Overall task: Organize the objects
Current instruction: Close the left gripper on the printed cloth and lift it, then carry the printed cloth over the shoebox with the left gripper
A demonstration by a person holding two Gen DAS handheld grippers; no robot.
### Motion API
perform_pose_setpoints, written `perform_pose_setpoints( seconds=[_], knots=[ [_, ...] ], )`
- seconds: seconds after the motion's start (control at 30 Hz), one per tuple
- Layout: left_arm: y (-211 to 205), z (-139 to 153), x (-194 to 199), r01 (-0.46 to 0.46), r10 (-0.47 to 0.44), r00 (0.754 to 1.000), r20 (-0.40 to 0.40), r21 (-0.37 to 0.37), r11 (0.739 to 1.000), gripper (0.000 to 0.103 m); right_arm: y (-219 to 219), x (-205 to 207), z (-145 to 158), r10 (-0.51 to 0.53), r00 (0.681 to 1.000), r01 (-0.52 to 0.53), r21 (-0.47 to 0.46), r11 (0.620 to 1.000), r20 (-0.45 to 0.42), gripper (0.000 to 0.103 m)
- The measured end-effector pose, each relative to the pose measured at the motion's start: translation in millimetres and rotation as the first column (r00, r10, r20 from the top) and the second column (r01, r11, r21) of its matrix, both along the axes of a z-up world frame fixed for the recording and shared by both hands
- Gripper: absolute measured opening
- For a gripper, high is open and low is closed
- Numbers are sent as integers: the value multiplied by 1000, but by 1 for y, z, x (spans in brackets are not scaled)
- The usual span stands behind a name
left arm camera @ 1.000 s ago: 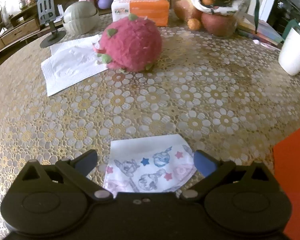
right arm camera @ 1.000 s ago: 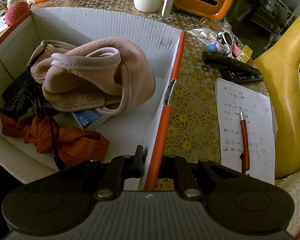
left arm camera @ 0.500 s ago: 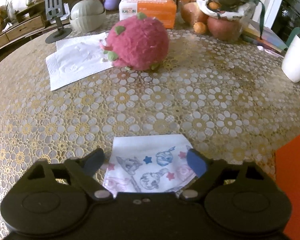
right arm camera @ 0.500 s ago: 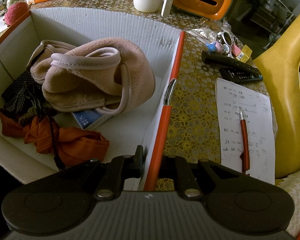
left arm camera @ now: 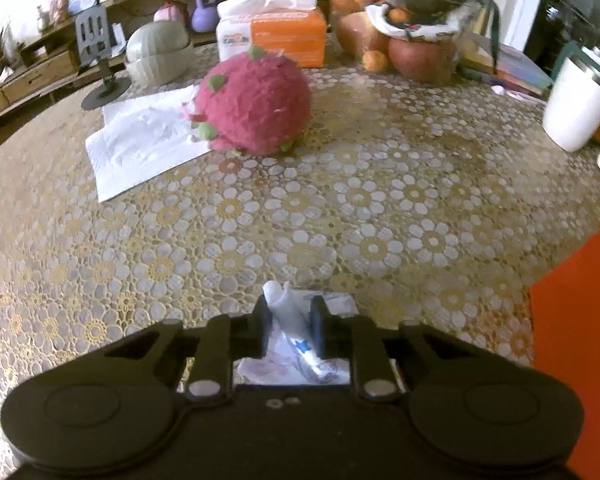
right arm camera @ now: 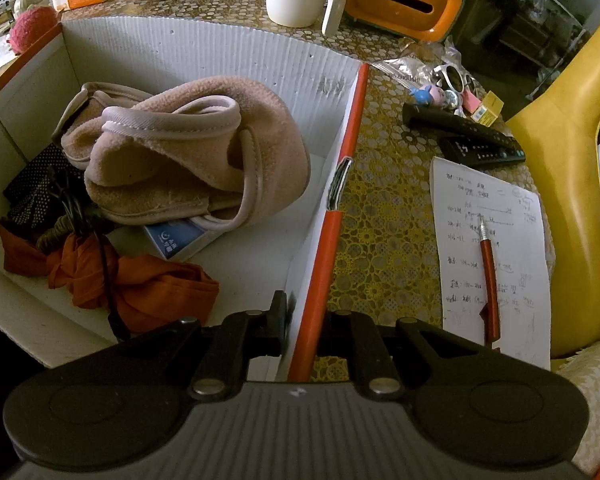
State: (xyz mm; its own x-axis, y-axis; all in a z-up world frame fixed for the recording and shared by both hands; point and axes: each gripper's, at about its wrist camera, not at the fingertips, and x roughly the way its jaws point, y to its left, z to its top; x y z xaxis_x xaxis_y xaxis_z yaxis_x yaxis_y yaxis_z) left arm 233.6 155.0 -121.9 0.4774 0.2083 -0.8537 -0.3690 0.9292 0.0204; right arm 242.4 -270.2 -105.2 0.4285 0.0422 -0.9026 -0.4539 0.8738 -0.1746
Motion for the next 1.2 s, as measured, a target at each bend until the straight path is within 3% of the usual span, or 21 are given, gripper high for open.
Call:
perform_pose_setpoints(
  seconds=[0.27,0.73,1.0,1.2],
  knots=[
    [-20,24,-13,72,-71,997,23,-26,997,17,2,-1,0,-2,1000,2,-1,1000,5,12],
    [-64,101,-47,215,-210,969,129,-23,976,17,0,-2,1,-7,1000,7,11,1000,19,12],
    [-110,131,-56,335,-331,927,175,7,942,18,8,-1,2,8,1000,-9,21,1000,28,12],
    [-152,138,-55,430,-425,886,184,16,903,18,16,-4,0,26,999,-27,31,999,30,12]
  ],
)
